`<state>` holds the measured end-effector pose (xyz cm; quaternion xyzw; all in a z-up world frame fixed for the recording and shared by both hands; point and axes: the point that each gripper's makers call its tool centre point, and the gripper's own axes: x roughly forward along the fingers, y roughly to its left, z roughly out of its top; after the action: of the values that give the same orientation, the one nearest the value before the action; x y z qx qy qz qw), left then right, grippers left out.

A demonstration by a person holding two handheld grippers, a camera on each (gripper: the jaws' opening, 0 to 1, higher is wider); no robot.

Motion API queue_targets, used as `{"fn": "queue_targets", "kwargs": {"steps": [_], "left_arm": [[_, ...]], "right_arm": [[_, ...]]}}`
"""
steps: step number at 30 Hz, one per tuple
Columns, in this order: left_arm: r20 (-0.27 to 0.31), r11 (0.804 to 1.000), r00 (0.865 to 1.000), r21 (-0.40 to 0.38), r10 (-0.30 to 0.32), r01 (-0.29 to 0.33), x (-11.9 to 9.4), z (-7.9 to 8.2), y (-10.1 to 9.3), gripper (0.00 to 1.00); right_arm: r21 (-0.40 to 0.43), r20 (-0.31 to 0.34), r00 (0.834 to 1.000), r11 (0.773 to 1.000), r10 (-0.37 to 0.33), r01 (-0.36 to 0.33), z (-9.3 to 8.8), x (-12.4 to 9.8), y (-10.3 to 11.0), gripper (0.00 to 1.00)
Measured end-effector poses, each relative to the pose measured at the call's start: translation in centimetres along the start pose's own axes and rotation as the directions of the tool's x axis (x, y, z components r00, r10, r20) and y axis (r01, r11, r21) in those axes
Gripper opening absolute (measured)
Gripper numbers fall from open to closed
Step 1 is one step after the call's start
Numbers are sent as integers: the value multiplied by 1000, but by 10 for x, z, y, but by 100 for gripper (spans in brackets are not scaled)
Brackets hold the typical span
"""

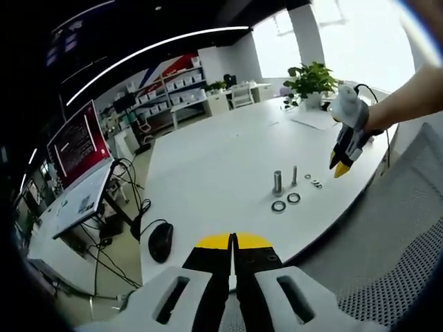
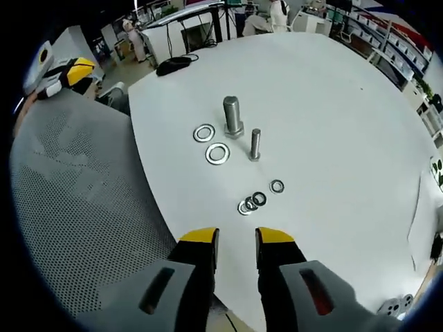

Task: Place the washer onto the threaded stud by aligning its center hole with the stud, sliding it down to the base, and recovering from edge contact or off-axis alignment until the washer reaches the visible bottom stop.

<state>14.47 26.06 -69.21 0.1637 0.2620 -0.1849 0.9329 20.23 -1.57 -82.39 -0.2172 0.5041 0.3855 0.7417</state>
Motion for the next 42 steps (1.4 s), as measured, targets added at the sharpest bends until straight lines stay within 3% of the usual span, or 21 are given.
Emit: {"fn": "queue_targets", "kwargs": {"steps": [10, 25, 32, 36, 40, 42], "left_arm": [[7, 1000, 1000, -1, -3, 3, 0, 2, 0, 0], [9, 1000, 1000, -5, 1, -1, 0, 2, 0, 0], [10, 1000, 1000, -7, 4, -4, 0, 2, 1, 0], [12, 1000, 1000, -9, 6, -6, 0, 2, 1, 0], [13, 1000, 1000, -11, 8, -8, 0, 2, 2, 0], [13, 1000, 1000, -13, 10, -10, 0, 3, 2, 0]], "right_arm": [[-56, -80, 996, 998, 35, -39, -5, 24, 2, 25], [-122, -127, 991, 991, 40, -56, -3, 44, 0, 25], [-275, -201, 979, 961, -17, -40, -4, 49, -3, 23], [-273, -221, 975, 961, -17, -45, -2, 49, -3, 24], [-344, -231, 973, 936, -13, -69, -2, 50, -3, 24], [-343, -250, 968, 936, -13, -76, -1, 51, -2, 24]]}}
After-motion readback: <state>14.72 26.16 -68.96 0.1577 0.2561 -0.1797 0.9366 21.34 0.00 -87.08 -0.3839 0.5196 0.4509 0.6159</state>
